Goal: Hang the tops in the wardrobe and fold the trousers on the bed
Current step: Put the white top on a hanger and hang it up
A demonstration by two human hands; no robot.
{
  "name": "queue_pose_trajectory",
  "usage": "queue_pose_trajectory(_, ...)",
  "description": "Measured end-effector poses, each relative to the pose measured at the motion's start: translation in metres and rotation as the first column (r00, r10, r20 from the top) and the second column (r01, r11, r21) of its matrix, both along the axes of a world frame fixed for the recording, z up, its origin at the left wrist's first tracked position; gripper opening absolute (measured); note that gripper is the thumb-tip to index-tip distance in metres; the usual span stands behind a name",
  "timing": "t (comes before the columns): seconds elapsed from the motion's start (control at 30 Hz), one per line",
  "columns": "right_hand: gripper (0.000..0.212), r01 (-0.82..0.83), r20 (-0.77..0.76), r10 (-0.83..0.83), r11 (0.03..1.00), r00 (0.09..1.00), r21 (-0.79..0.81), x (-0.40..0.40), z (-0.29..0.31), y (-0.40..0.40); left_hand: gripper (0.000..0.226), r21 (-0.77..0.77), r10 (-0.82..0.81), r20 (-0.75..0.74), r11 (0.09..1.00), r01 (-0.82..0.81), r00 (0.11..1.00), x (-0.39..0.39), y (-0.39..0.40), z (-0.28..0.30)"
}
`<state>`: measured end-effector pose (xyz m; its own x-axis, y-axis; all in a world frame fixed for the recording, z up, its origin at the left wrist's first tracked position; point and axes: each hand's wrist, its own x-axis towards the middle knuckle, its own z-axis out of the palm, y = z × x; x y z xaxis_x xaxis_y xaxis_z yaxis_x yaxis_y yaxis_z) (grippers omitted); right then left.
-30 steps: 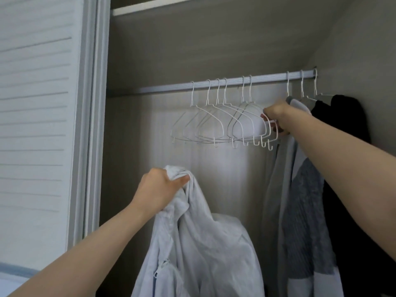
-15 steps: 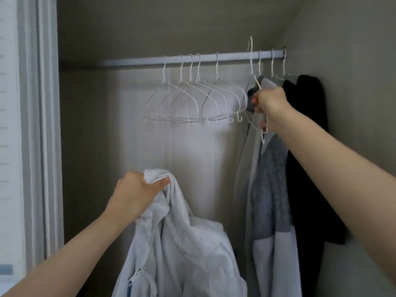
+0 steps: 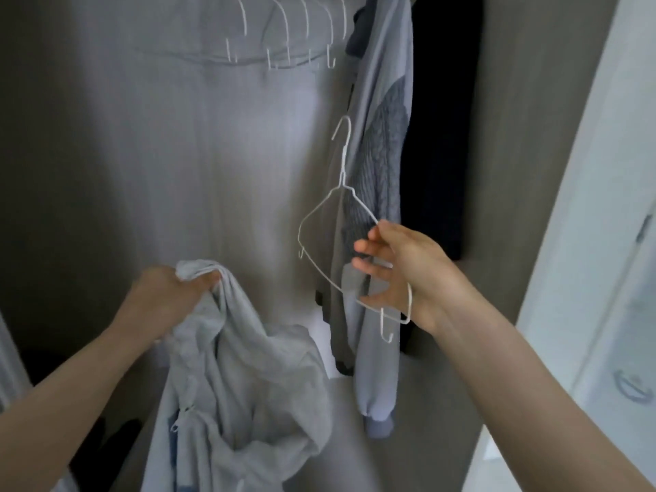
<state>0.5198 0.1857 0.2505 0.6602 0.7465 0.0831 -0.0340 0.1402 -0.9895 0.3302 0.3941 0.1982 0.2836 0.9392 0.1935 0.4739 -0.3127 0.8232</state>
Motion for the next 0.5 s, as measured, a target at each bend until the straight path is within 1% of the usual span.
queue_pose_trajectory(0.1,0.027,-0.075,-0.022,0.073,0.993,0.997,-0.09,-0.003,-0.037,-0.009,0.053,-0.025,0.032,0.033,0.999,-0.031,0.999,-0.002,-0.002,-0.021)
queue_pose_trajectory(0.17,0.026,-0.155,-0.101,0.143,0.981,0.984,-0.119,-0.004,-0.058,-0.017,0.048,-0.041,0.026,0.059,0.999,-0.024,0.998,-0.004,-0.002,-0.037)
queue_pose_trajectory(0.23,0.025,-0.265,-0.214,0.242,0.96,0.946,-0.091,-0.002,-0.075,-0.028,0.046,-0.049,0.026,0.056,0.999,-0.023,0.998,-0.011,-0.001,-0.055)
queue_pose_trajectory(0.33,0.023,-0.427,-0.275,0.403,0.904,0.873,-0.033,0.004,-0.085,-0.047,0.05,-0.076,0.046,-0.027,0.996,-0.048,0.999,-0.021,0.009,-0.078)
queue_pose_trajectory(0.4,0.022,-0.506,-0.259,0.488,0.862,0.834,-0.006,0.011,-0.085,-0.059,0.049,-0.156,0.082,-0.076,0.983,-0.093,0.994,-0.031,0.018,-0.093)
queue_pose_trajectory(0.5,0.021,-0.619,-0.237,0.602,0.786,0.762,0.005,0.027,-0.085,-0.072,0.046,-0.308,0.142,-0.062,0.939,-0.154,0.988,-0.046,0.027,-0.111)
